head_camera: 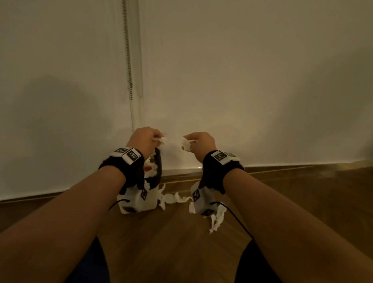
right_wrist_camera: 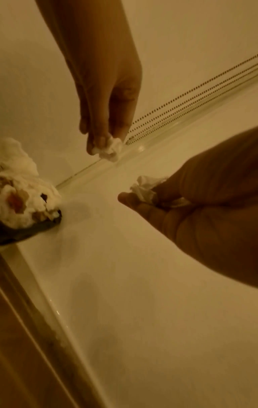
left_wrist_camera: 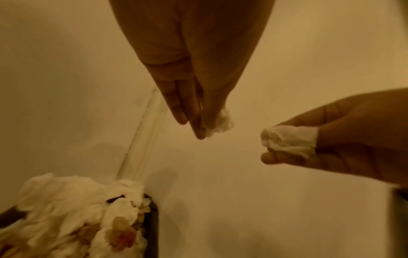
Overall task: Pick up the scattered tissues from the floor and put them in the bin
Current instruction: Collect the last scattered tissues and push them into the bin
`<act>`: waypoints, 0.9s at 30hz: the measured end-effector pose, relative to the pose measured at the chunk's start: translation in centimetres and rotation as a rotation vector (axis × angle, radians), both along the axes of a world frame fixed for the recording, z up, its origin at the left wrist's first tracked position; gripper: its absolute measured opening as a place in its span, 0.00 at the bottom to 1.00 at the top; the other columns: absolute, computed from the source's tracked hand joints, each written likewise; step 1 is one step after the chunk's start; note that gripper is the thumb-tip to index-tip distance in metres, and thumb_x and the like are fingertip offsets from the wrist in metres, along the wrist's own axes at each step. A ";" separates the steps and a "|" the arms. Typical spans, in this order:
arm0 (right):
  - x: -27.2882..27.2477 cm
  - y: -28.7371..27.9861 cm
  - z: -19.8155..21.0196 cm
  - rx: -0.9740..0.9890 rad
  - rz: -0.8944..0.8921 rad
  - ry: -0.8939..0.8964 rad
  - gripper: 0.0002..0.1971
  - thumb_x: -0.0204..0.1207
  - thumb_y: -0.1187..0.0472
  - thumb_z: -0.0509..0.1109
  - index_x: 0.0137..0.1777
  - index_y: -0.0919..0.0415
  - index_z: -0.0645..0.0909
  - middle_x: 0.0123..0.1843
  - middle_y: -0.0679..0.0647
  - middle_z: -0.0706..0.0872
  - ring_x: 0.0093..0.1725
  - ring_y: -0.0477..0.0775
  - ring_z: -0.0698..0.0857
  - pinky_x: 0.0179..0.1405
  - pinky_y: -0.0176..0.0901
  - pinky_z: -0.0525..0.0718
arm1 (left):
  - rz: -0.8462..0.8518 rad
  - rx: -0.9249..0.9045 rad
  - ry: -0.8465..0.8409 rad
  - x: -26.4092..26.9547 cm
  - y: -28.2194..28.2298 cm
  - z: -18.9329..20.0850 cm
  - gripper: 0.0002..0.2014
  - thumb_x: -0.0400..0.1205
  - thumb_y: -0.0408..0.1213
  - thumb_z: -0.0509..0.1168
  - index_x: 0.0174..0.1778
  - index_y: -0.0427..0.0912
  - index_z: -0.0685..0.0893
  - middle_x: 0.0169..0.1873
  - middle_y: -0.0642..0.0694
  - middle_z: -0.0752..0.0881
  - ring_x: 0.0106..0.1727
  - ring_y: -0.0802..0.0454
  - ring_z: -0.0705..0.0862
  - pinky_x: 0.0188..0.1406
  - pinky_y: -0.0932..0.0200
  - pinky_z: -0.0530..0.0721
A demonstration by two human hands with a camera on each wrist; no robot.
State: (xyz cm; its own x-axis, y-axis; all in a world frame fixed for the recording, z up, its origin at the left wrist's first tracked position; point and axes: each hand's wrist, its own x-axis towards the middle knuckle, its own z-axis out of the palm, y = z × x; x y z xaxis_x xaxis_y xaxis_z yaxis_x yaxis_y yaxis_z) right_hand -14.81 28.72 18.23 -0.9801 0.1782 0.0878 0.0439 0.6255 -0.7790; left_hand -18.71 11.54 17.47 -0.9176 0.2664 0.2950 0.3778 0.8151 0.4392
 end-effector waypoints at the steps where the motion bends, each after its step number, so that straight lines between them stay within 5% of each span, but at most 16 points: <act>1: -0.6 -0.7 -0.7 -0.031 0.014 -0.001 0.13 0.77 0.73 0.66 0.59 0.66 0.85 0.61 0.63 0.84 0.59 0.61 0.84 0.52 0.41 0.83 | 0.033 0.008 -0.025 -0.3 -1.0 -0.2 0.09 0.80 0.34 0.66 0.53 0.42 0.88 0.53 0.41 0.88 0.53 0.44 0.85 0.54 0.56 0.80; 4: -2.2 -2.4 -2.7 -0.076 0.021 -0.007 0.16 0.75 0.75 0.60 0.55 0.60 0.83 0.48 0.57 0.81 0.41 0.55 0.82 0.31 0.41 0.83 | 0.097 -0.028 -0.078 -1.4 -3.9 -0.8 0.07 0.78 0.35 0.66 0.48 0.46 0.88 0.48 0.45 0.88 0.49 0.46 0.85 0.48 0.56 0.81; 6: -3.4 -3.0 -4.0 -0.026 0.003 0.000 0.13 0.74 0.73 0.61 0.50 0.59 0.82 0.39 0.53 0.79 0.37 0.54 0.79 0.27 0.39 0.79 | 0.150 -0.014 -0.109 -2.2 -5.5 -1.4 0.03 0.76 0.37 0.69 0.44 0.49 0.86 0.44 0.47 0.87 0.44 0.50 0.82 0.43 0.59 0.78; 10: -5.9 -4.1 -6.9 -0.036 -0.038 -0.041 0.10 0.74 0.72 0.64 0.44 0.61 0.85 0.40 0.57 0.84 0.41 0.57 0.83 0.41 0.48 0.87 | 0.217 0.043 -0.160 -4.1 -7.9 -3.5 0.04 0.74 0.39 0.73 0.39 0.49 0.83 0.38 0.49 0.87 0.40 0.52 0.84 0.44 0.57 0.82; 14: -8.2 -5.6 -9.6 0.050 0.013 -0.053 0.11 0.78 0.68 0.64 0.53 0.65 0.88 0.55 0.62 0.88 0.54 0.59 0.86 0.51 0.37 0.80 | 0.268 0.042 -0.159 -5.7 -8.8 -5.8 0.04 0.75 0.36 0.72 0.45 0.42 0.88 0.45 0.44 0.89 0.47 0.48 0.86 0.48 0.58 0.81; 17: -9.4 -7.2 -11.0 0.194 0.095 -0.049 0.15 0.79 0.67 0.61 0.61 0.67 0.84 0.65 0.62 0.82 0.63 0.59 0.81 0.60 0.37 0.74 | 0.319 0.030 -0.177 -6.6 -8.8 -7.4 0.08 0.78 0.33 0.67 0.48 0.40 0.91 0.50 0.41 0.89 0.53 0.44 0.85 0.55 0.54 0.83; 21: -10.4 -9.5 -13.0 0.240 0.201 -0.057 0.14 0.79 0.66 0.59 0.60 0.73 0.78 0.72 0.61 0.66 0.59 0.59 0.78 0.59 0.35 0.71 | 0.331 -0.033 -0.237 -7.4 -8.2 -9.1 0.12 0.81 0.31 0.61 0.54 0.39 0.89 0.56 0.40 0.87 0.56 0.43 0.84 0.57 0.55 0.81; 27: -11.8 -11.4 -16.1 0.443 0.317 -0.175 0.25 0.83 0.57 0.55 0.75 0.71 0.63 0.80 0.65 0.54 0.74 0.64 0.68 0.78 0.53 0.63 | 0.254 -0.134 -0.366 -8.0 -7.0 -12.2 0.15 0.81 0.32 0.58 0.59 0.33 0.85 0.61 0.37 0.83 0.61 0.42 0.81 0.63 0.53 0.79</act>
